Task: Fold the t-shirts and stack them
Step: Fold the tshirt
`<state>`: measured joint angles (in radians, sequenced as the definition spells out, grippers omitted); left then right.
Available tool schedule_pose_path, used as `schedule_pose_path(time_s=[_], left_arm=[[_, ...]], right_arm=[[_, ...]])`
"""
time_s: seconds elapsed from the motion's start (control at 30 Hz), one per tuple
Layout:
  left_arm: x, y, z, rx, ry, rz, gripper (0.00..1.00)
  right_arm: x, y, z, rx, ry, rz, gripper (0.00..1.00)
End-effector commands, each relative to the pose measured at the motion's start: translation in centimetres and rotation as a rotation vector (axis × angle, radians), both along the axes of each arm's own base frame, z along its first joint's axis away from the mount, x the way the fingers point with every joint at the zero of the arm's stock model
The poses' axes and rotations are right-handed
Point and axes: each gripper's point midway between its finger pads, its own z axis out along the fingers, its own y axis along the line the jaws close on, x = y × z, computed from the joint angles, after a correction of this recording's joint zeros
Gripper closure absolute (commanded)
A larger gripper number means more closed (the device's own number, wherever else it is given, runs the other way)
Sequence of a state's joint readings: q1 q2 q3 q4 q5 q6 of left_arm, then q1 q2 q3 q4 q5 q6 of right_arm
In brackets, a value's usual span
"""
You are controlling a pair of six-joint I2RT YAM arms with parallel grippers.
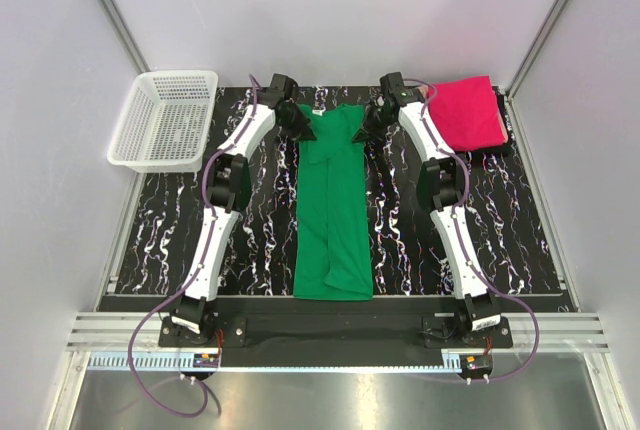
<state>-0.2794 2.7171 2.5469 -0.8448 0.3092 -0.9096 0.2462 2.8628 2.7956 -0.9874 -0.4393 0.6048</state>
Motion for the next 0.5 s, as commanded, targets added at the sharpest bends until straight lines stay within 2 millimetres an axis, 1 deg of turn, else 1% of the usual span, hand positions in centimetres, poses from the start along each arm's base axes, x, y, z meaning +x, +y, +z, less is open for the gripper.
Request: schedule_pose_path(time_s=[0.0, 0.13, 0.3, 0.4, 0.47], left_arm=[[2.51, -0.04, 1.37, -0.032, -0.09, 0.031, 1.0], [2.57, -0.12, 1.02, -0.034, -0.092, 0.025, 1.0], [2.86, -0.05, 1.17, -0.045, -0.101, 0.026, 1.0], [3.06, -0.05, 1.49, -0.052, -0.112, 0.026, 1.0], [3.12, -0.09, 1.37, -0.053, -0.113, 0.026, 1.0]], right_arm=[[1.92, -1.81, -0.46, -0.016, -0.043, -0.05, 1.0], [2.3, -2.14, -0.37, -0.015, -0.054, -0.057, 1.0], [2.6, -2.37, -0.41, -0.012, -0.058, -0.067, 1.0], [2.67, -2.31, -0.37, -0.003, -0.06, -0.065, 1.0], [2.69, -2.18, -0.37, -0.001, -0.063, -0.063, 1.0]])
